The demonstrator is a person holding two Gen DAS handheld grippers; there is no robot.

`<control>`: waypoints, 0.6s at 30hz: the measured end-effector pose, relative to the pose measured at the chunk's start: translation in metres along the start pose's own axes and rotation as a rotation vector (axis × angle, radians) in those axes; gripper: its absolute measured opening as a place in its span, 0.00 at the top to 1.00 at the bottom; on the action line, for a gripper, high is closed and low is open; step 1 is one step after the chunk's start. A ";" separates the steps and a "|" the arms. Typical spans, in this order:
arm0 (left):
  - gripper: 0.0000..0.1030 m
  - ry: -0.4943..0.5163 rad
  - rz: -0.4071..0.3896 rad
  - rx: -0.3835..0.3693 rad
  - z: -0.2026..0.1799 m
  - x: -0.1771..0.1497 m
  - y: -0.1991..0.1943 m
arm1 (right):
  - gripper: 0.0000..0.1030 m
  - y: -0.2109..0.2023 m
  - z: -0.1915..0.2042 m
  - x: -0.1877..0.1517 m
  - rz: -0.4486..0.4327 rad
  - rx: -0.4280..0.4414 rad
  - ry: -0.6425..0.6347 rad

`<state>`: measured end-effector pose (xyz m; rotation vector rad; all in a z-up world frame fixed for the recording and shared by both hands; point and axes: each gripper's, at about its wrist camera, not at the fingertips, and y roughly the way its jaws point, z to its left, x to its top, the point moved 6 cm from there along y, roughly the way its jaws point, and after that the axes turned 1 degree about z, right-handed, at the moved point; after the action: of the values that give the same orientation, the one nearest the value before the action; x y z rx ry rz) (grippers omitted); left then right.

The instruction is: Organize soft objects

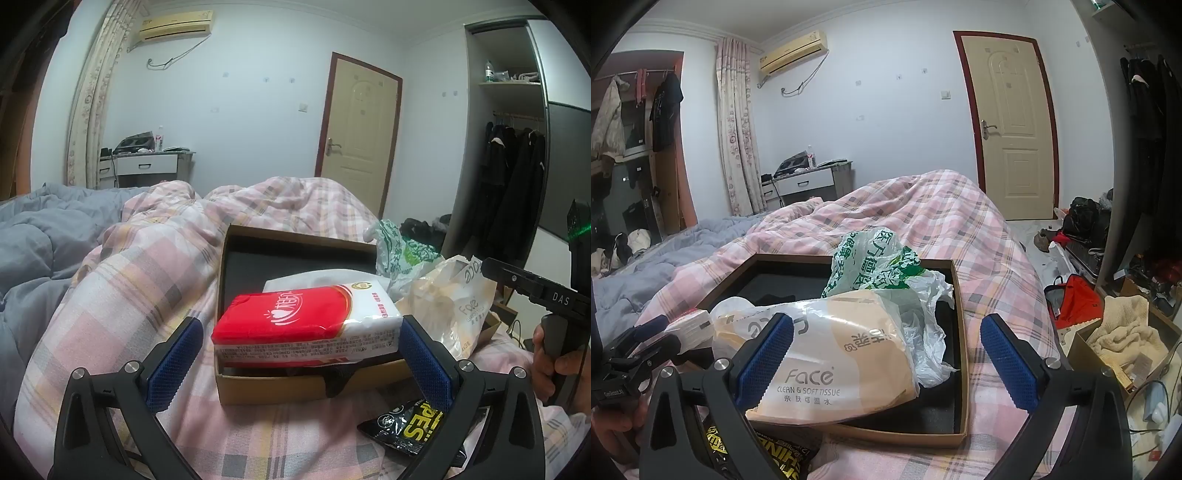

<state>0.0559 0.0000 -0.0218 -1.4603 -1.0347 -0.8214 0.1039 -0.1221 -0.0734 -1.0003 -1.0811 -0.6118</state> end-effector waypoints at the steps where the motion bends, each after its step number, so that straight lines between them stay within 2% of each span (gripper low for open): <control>1: 0.00 0.001 0.001 0.000 0.000 0.000 0.000 | 0.02 0.000 0.000 0.000 0.000 0.000 0.000; 18: 0.00 -0.006 0.009 -0.010 0.001 -0.001 -0.001 | 0.02 0.000 0.000 0.000 -0.001 0.000 0.001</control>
<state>0.0551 0.0008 -0.0225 -1.4754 -1.0290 -0.8172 0.1035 -0.1223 -0.0735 -0.9991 -1.0806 -0.6128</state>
